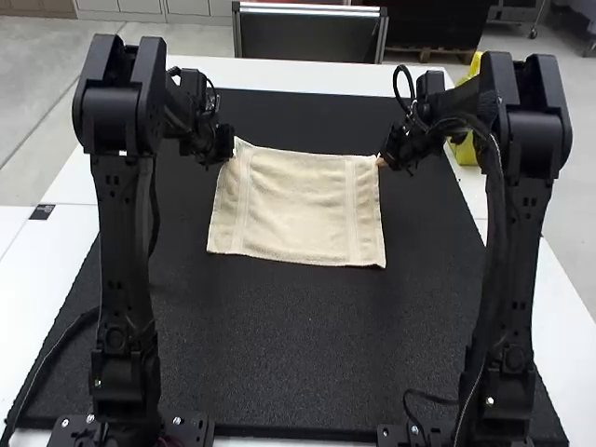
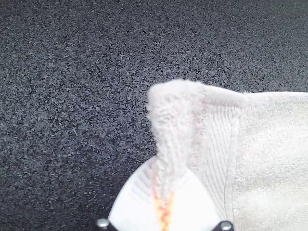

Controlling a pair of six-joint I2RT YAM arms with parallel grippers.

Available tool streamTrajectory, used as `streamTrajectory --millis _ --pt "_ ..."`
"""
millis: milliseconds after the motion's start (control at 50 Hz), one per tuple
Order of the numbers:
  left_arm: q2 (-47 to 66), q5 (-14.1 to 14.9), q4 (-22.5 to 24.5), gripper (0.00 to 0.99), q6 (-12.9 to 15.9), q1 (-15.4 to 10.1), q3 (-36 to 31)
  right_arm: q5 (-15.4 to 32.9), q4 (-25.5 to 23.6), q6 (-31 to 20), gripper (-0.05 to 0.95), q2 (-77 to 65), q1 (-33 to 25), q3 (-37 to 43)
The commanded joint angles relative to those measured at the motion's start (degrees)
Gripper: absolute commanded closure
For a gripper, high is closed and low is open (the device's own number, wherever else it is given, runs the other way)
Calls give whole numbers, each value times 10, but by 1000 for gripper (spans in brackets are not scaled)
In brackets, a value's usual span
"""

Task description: Fold the towel.

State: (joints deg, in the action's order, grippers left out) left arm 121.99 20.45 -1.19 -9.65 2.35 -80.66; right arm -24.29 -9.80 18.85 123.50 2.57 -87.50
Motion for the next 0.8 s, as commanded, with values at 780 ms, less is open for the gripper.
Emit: streamTrajectory --millis 780 --pt "-132 6 -10 972 7 8 60 -22 -16 4 925 -127 -20 44"
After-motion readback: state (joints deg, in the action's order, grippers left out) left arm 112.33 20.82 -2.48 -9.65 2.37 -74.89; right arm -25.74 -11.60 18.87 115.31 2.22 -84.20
